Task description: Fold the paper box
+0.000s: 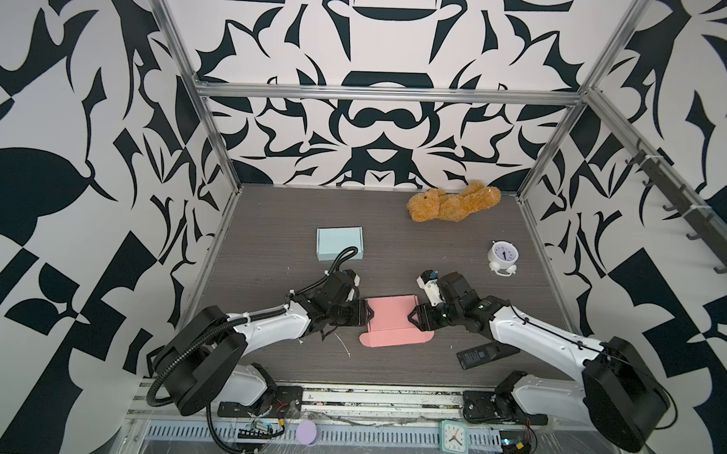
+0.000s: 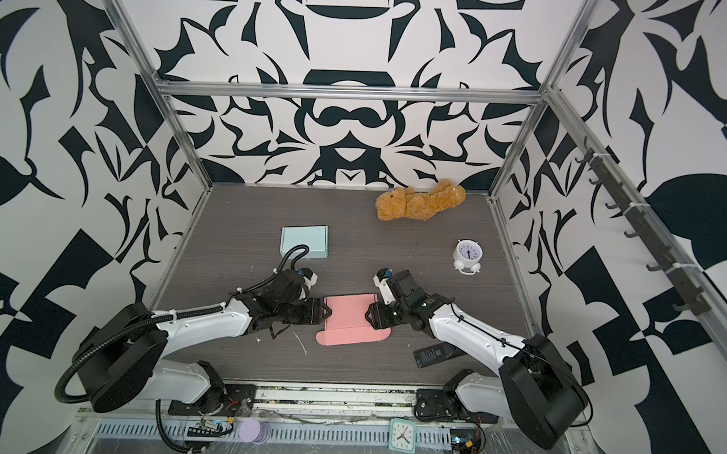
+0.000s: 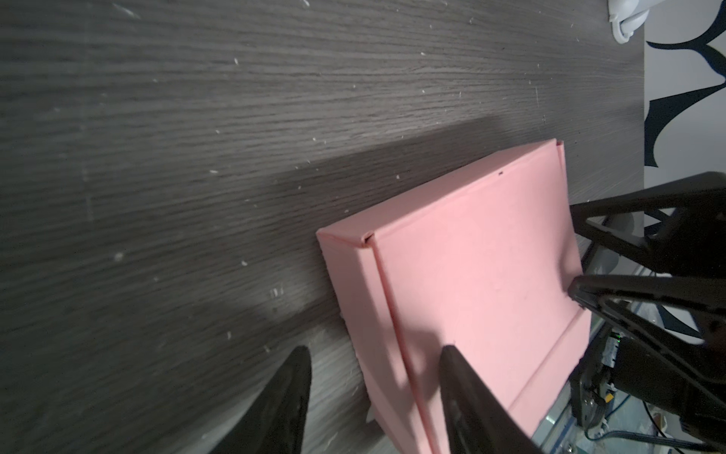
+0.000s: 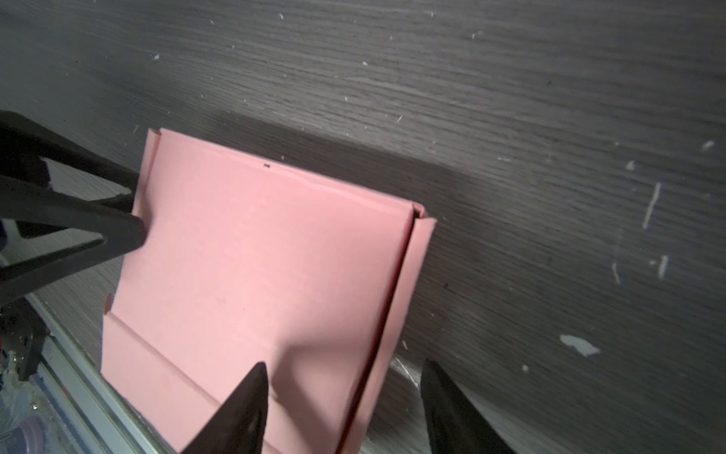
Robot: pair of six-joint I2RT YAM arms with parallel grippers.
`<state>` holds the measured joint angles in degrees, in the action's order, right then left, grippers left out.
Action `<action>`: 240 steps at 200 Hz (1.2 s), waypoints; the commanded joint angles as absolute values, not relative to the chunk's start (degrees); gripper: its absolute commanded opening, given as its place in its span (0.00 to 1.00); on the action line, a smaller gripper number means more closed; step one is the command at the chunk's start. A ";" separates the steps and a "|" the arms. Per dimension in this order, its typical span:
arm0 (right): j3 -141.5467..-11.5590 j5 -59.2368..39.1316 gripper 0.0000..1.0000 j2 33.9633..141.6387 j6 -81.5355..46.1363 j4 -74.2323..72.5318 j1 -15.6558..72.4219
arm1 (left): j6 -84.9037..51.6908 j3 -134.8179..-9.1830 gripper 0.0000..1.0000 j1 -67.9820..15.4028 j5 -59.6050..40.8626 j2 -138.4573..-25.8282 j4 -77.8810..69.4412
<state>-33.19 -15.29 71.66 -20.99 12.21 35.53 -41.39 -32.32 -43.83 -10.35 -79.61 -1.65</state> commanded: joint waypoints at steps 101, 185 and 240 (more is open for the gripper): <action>-33.62 -16.18 0.57 73.69 -20.84 9.95 36.87 | -41.84 -31.96 0.43 -43.77 -11.22 -81.55 -3.85; -35.59 -17.05 0.57 76.03 -22.00 7.37 39.15 | -41.27 -33.26 0.35 -43.64 -10.22 -82.57 -5.53; -37.24 -17.67 0.57 78.14 -23.15 5.05 40.43 | -39.99 -34.33 0.33 -41.69 -9.93 -82.88 -4.13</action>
<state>-35.11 -15.42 77.56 -22.61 8.54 38.87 -40.93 -33.10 -42.61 -10.37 -81.82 -4.80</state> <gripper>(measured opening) 0.568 0.333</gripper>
